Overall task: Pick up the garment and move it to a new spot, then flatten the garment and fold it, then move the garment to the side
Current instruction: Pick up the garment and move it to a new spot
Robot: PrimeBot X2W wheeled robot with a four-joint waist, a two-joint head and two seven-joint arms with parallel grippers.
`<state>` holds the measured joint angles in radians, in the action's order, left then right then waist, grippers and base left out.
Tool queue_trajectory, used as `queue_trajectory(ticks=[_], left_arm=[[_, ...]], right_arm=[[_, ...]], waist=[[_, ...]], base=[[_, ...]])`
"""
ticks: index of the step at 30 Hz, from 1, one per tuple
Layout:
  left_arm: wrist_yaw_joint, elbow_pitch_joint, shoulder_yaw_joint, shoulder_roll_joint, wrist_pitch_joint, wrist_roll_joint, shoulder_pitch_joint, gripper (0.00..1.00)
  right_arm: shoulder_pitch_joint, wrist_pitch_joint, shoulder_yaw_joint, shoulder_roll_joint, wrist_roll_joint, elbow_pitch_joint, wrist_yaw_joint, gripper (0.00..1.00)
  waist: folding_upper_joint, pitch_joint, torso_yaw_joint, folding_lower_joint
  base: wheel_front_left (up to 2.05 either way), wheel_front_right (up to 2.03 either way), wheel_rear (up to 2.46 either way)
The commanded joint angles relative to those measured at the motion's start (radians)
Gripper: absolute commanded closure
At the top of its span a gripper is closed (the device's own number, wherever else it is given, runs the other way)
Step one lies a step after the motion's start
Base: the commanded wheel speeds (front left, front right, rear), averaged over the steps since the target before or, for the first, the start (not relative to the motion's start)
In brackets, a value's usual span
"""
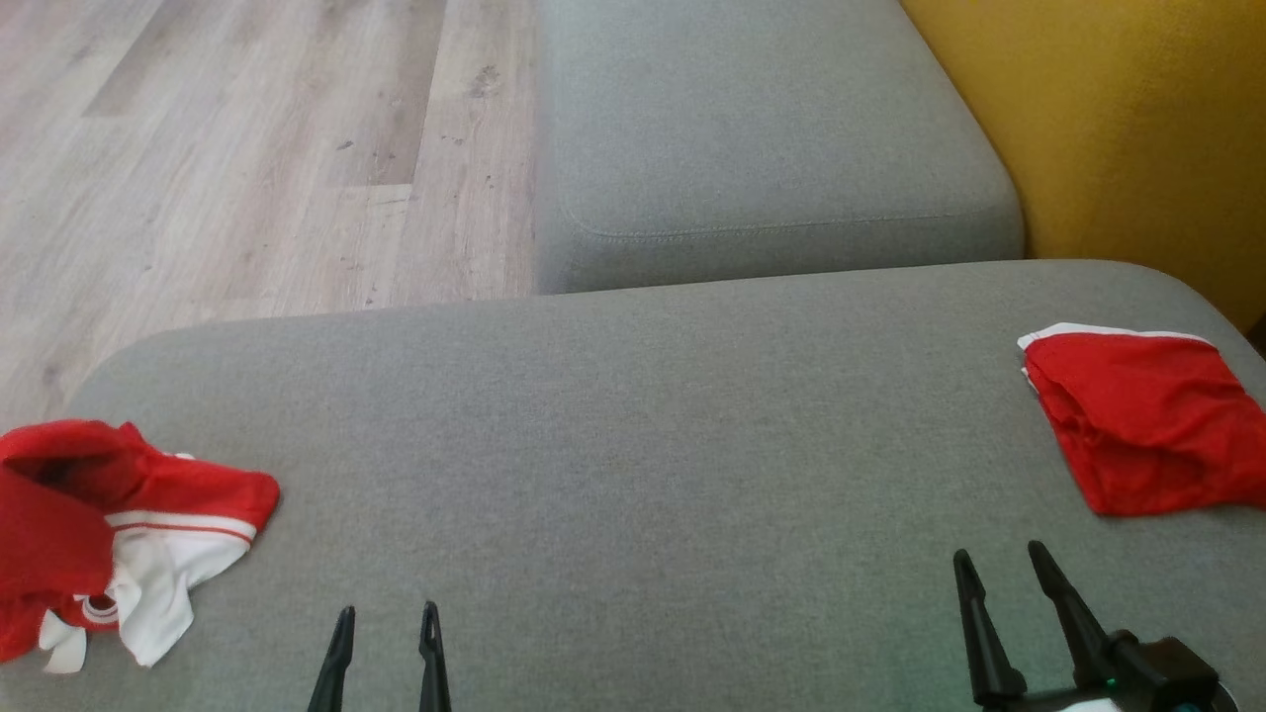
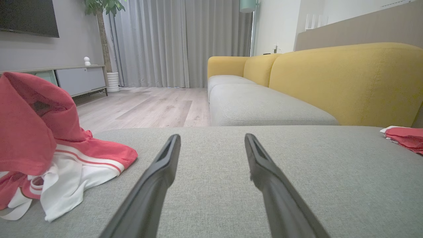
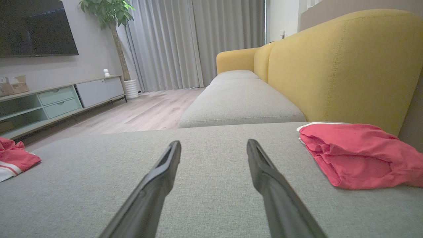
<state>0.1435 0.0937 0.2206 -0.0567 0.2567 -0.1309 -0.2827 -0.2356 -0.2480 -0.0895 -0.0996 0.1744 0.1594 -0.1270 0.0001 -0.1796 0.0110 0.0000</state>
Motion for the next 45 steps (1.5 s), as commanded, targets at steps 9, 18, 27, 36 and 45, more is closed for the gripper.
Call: queue_trajectory(ticks=[9, 18, 27, 36, 45], left_arm=[[0.003, -0.027, -0.030, 0.006, 0.005, 0.015, 0.065, 0.00], [0.001, -0.048, -0.042, 0.006, 0.005, 0.043, 0.077, 0.00], [-0.002, -0.081, -0.079, 0.006, 0.005, 0.058, 0.084, 0.00], [0.054, -0.132, -0.101, 0.006, 0.005, 0.035, 0.079, 0.00], [0.022, -0.109, -0.133, -0.054, 0.005, 0.103, 0.255, 0.00]], right_arm=[[0.035, -0.014, -0.012, -0.013, 0.005, -0.033, -0.004, 0.00], [0.046, -0.014, -0.047, 0.006, 0.013, -0.037, -0.004, 0.00], [0.088, -0.014, -0.085, 0.020, 0.022, -0.020, -0.004, 0.00], [0.150, -0.014, -0.125, -0.025, 0.033, 0.003, -0.004, 0.00], [0.095, -0.014, -0.092, -0.068, 0.024, -0.011, -0.004, 0.00]], waist=[[-0.0001, 0.002, 0.036, 0.0000], [-0.0001, 0.033, 0.218, 0.0000], [-0.0001, 0.075, 0.415, 0.0000], [-0.0001, 0.128, 0.461, 0.0000], [-0.0001, 0.176, 0.499, 0.0000]], base=[[0.00, 0.00, 0.00], [0.00, 0.00, 0.00], [0.00, 0.00, 0.00], [0.00, 0.00, 0.00], [0.00, 0.00, 0.00]])
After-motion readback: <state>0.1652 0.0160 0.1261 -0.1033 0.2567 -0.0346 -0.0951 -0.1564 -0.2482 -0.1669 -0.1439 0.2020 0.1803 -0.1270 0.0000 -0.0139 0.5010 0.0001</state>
